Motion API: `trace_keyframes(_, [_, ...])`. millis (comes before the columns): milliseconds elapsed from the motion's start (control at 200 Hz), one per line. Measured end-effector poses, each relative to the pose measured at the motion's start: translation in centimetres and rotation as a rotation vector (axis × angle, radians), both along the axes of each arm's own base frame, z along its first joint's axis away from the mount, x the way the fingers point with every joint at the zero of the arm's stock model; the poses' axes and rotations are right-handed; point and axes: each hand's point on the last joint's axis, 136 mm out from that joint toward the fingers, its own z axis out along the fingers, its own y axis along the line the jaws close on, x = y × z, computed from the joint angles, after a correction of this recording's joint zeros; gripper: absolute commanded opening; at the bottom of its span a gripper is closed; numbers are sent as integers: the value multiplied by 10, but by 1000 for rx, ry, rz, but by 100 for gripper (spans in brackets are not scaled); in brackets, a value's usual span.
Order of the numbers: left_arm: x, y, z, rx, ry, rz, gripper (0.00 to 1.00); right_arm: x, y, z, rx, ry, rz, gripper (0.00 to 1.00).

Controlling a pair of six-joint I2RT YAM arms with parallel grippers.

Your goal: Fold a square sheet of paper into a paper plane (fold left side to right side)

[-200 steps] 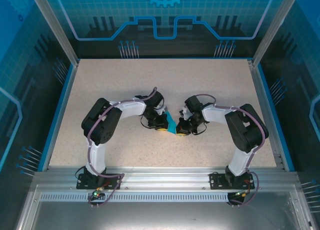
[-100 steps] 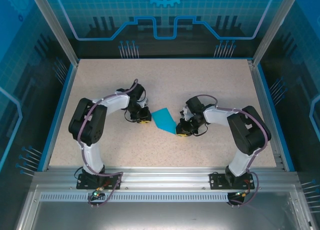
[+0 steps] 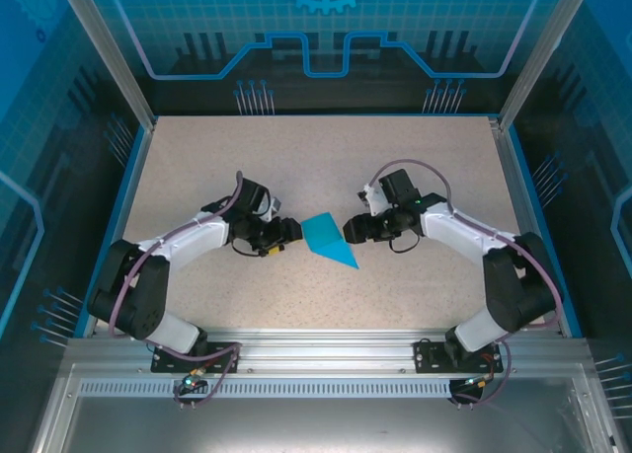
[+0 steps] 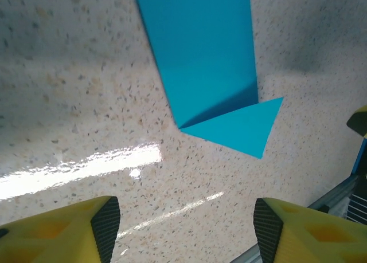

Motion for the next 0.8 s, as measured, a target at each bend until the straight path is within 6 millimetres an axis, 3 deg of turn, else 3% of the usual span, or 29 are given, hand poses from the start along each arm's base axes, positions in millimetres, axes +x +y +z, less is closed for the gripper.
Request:
trace_keyframes(145, [-1,-11,-8,-29,28,18,68,7,4,-30,-41,23,69,60])
trace_keyframes(235, [1,-17,-11,-42,31,23,68,12,10,-39,-32,28,107,52])
trace_keyframes(500, [-1,-23,-30,-30,89,23,68,25,27,-48,19,32,169,32])
trace_keyframes(800, [8,-36,-28,-33,81,2,68,24,28,-49,21,30,184,13])
